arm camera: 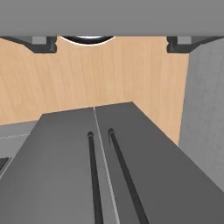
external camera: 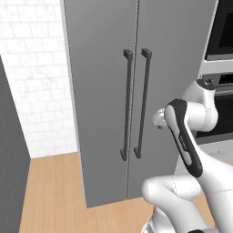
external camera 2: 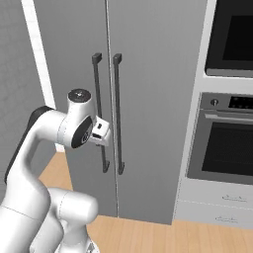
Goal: Grab a lemon wedge from the fridge and one ice cube from the ice bowl, and put them in the glass of lemonade.
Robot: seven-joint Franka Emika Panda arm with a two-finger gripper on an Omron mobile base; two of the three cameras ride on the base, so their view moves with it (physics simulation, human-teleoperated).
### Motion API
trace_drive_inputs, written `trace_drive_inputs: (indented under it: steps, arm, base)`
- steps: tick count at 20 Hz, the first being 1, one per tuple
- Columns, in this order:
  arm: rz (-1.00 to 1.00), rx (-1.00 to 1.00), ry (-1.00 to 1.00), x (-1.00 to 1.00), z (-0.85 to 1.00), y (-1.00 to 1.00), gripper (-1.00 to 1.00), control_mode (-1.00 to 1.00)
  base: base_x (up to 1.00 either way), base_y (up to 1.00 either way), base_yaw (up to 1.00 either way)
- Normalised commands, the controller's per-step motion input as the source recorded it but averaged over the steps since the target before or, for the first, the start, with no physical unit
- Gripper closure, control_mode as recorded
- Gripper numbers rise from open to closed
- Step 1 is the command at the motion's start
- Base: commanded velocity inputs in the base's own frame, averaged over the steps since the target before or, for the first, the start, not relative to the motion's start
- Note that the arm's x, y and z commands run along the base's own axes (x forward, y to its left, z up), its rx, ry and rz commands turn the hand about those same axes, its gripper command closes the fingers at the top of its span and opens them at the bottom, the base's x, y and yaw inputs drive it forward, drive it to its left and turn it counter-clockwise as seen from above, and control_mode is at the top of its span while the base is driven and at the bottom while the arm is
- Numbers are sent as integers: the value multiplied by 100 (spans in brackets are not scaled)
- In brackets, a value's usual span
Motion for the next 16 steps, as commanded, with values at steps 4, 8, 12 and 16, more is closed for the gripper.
trace_drive_inputs:
  steps: [4,8,12,16]
  arm:
    - [0,0,-33,66,5,-15,-100,-100]
    - [-2,0,-33,67,23,-2,-100,-100]
    - [-7,0,-28,61,48,0,-100,-100]
    - [-12,0,-8,61,67,-10,-100,-100]
  base:
    - [0,0,0]
    - [0,0,0]
    - [0,0,0]
    - [0,0,0]
